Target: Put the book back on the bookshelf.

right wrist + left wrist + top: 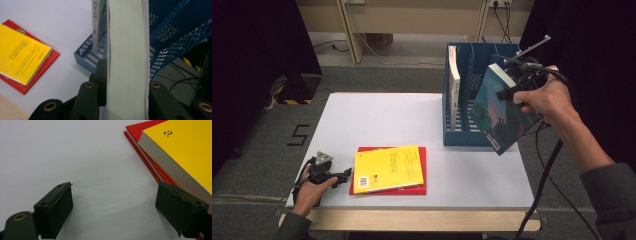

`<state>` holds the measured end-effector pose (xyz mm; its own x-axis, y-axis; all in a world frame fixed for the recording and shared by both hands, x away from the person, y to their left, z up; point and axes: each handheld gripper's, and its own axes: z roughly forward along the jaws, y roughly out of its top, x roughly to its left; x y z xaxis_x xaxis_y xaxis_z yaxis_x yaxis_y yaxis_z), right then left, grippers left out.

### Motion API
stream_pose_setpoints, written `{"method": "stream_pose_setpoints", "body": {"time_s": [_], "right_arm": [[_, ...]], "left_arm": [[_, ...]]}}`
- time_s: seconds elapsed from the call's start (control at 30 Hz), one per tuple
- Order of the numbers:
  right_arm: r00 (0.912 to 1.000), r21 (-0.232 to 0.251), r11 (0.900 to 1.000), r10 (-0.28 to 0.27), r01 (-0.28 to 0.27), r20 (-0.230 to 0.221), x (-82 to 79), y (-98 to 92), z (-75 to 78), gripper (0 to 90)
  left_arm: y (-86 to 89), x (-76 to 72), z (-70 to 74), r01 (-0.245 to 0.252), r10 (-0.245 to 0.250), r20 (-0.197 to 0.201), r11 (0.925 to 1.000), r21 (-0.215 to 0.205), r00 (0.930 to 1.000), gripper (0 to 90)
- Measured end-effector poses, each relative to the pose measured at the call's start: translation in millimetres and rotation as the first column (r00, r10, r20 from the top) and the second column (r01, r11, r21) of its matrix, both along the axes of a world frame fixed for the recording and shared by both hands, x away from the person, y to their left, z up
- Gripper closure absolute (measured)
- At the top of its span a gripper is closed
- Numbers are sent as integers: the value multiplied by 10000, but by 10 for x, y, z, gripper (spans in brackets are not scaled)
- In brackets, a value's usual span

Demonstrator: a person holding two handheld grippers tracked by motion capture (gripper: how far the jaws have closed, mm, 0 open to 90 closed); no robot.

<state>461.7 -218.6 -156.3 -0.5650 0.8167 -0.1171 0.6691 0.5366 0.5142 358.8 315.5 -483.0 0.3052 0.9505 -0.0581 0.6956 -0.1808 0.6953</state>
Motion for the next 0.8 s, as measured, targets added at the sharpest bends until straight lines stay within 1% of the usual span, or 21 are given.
{"method": "stream_pose_setpoints", "body": {"time_s": [0.1,0.27,0.4,0.5,0.57,0.63,0.73,0.8], "right_arm": [[9997,59,9997,-219,218,107,101,-17,15,740],[9989,-4,9989,-465,465,78,294,-29,-13,739],[9974,51,9975,-710,710,75,449,-43,-33,738],[9962,-86,9962,-864,865,124,567,-35,-12,737],[9948,-222,9946,-1016,1018,81,655,-9,3,737],[9947,-370,9940,-1026,1029,88,732,21,4,737],[9930,-442,9921,-1179,1177,-14,841,57,-12,736],[9921,-422,9913,-1252,1250,-22,942,83,-39,736]], "left_arm": [[0,0,0,2,-2,-2,10000,0,10000,131],[0,0,0,9,-9,-12,10000,-1,10000,130],[1,1,0,13,-13,-16,10000,-4,10000,129],[0,2,-1,16,-16,0,10000,7,10000,129],[0,1,-1,8,-8,-2,10000,-1,10000,129],[0,1,-2,14,-14,3,10000,5,10000,129],[0,1,-2,8,-8,-1,10000,-4,10000,129],[0,1,-2,8,-8,0,10000,2,10000,129]]}}
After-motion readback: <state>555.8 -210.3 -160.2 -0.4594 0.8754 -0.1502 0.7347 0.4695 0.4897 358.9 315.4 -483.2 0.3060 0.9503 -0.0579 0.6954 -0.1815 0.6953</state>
